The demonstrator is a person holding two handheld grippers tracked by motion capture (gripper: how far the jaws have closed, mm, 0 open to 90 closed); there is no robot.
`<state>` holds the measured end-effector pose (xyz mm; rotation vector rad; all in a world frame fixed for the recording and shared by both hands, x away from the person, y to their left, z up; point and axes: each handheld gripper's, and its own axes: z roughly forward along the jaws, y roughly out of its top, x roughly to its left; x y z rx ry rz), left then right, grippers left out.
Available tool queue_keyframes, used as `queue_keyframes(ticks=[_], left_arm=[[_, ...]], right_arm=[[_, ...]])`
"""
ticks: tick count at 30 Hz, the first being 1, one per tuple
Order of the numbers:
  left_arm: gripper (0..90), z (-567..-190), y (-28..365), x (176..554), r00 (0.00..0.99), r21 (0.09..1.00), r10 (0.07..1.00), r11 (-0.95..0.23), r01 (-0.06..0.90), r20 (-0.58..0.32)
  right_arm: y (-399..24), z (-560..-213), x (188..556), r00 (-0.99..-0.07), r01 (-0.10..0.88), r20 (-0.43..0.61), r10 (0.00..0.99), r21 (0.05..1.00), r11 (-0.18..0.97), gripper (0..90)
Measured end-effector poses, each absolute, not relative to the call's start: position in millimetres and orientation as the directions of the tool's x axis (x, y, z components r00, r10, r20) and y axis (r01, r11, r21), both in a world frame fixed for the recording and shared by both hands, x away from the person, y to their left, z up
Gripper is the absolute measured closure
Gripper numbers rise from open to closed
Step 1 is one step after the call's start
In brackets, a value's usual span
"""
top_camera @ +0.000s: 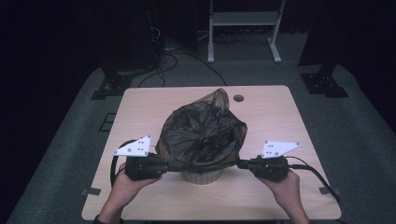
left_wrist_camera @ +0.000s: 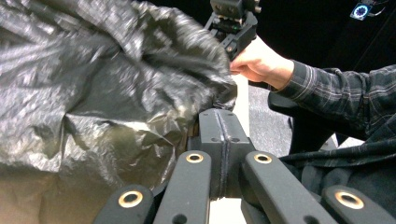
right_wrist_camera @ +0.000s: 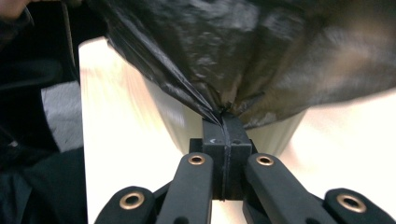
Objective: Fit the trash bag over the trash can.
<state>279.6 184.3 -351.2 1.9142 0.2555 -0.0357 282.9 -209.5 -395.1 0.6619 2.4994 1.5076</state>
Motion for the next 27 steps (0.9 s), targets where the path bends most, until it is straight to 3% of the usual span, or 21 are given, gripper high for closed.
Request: queue_keyframes(ticks=[4,6,7,9,14,17,24,27], left_arm=[[89.4,-358.2,184.3,279.2,0.974,0.915,0.166,-0.349,0.203,-0.153],[78.8,-357.4,184.8,278.5,0.976,0.919,0.157,-0.339,0.199,-0.153],[78.8,-353.0,186.0,276.8,0.979,0.922,0.149,-0.342,0.183,-0.139],[68.0,-345.2,189.2,273.1,0.984,0.927,0.129,-0.339,0.158,-0.121],[53.1,-323.4,205.1,267.3,0.989,0.951,0.126,-0.291,0.108,-0.074],[45.4,-313.9,216.2,271.3,0.983,0.958,0.177,-0.274,0.09,-0.042],[36.8,-313.0,234.4,298.2,0.947,0.967,0.321,-0.231,0.109,-0.03],[32.6,-315.4,236.6,310.9,0.926,0.966,0.377,-0.231,0.12,-0.025]], right_arm=[[-206.7,-412.6,283.8,-0.894,0.336,0.128,0.429,0.825,0.454,90.0],[-205.8,-412.0,282.7,-0.899,0.327,0.121,0.421,0.825,0.46,87.4],[-206.9,-410.1,281.9,-0.898,0.319,0.114,0.424,0.833,0.452,75.2],[-216.2,-398.3,281.2,-0.893,0.316,0.126,0.432,0.86,0.401,64.2],[-239.0,-367.8,275.9,-0.875,0.269,0.075,0.478,0.897,0.351,51.1],[-250.6,-346.3,277.2,-0.869,0.239,0.055,0.492,0.917,0.319,43.3],[-268.6,-313.5,287.3,-0.839,0.195,0.005,0.543,0.936,0.292,37.6],[-269.1,-302.5,300.1,-0.834,0.205,0.038,0.55,0.947,0.246,35.2]])
